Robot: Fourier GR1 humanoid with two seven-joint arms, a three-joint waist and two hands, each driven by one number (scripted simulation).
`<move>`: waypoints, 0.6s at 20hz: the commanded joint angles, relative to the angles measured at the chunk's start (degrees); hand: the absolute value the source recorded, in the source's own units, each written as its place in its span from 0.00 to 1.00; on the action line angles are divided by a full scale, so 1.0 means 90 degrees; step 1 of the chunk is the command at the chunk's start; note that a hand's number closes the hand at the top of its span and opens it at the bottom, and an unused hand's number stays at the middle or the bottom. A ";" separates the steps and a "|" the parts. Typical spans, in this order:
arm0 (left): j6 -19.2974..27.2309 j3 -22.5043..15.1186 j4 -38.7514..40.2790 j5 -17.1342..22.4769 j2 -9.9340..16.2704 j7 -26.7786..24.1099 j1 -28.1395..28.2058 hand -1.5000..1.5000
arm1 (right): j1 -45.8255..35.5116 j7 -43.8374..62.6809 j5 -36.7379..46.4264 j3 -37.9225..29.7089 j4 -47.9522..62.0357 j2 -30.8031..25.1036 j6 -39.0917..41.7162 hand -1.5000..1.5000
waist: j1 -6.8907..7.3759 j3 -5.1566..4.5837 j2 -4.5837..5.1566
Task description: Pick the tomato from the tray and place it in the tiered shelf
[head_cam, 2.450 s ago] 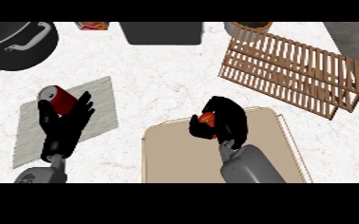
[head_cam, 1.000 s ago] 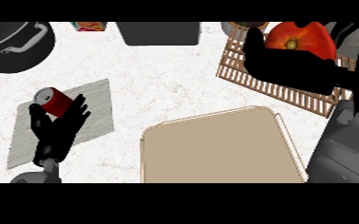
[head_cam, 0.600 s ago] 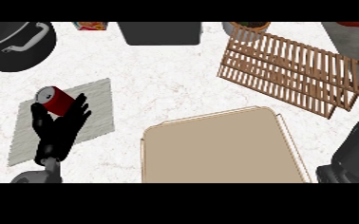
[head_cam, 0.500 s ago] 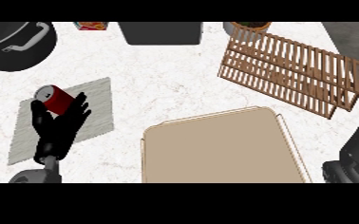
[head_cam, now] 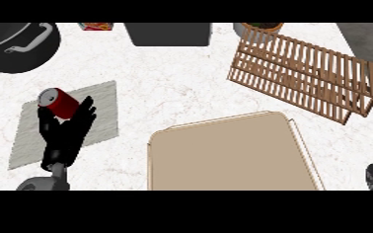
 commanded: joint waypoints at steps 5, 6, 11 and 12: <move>-0.0260 0.0224 0.0151 0.0074 0.0158 0.0210 -0.0026 0.50 | 0.0135 -0.0730 0.0143 0.0058 0.1352 -0.0351 -0.0884 1.00 | 0.0037 -0.0024 0.0033; -0.0157 -0.0021 -0.0111 -0.0056 -0.0086 0.0185 0.0232 0.50 | 0.0139 -0.0565 0.0107 0.0110 0.1106 -0.0397 -0.0741 1.00 | 0.0020 -0.0023 0.0018; -0.0111 0.0057 -0.0111 -0.0149 -0.0081 0.0226 0.0184 0.50 | 0.0700 -0.0904 0.0173 0.0194 0.1163 -0.0244 -0.1420 1.00 | 0.0005 -0.0022 0.0017; -0.0206 0.0163 0.0014 -0.0065 -0.0034 0.0239 -0.0030 0.50 | 0.0070 -0.1108 0.0208 0.0218 0.1818 -0.0577 -0.1378 1.00 | 0.0031 -0.0024 0.0028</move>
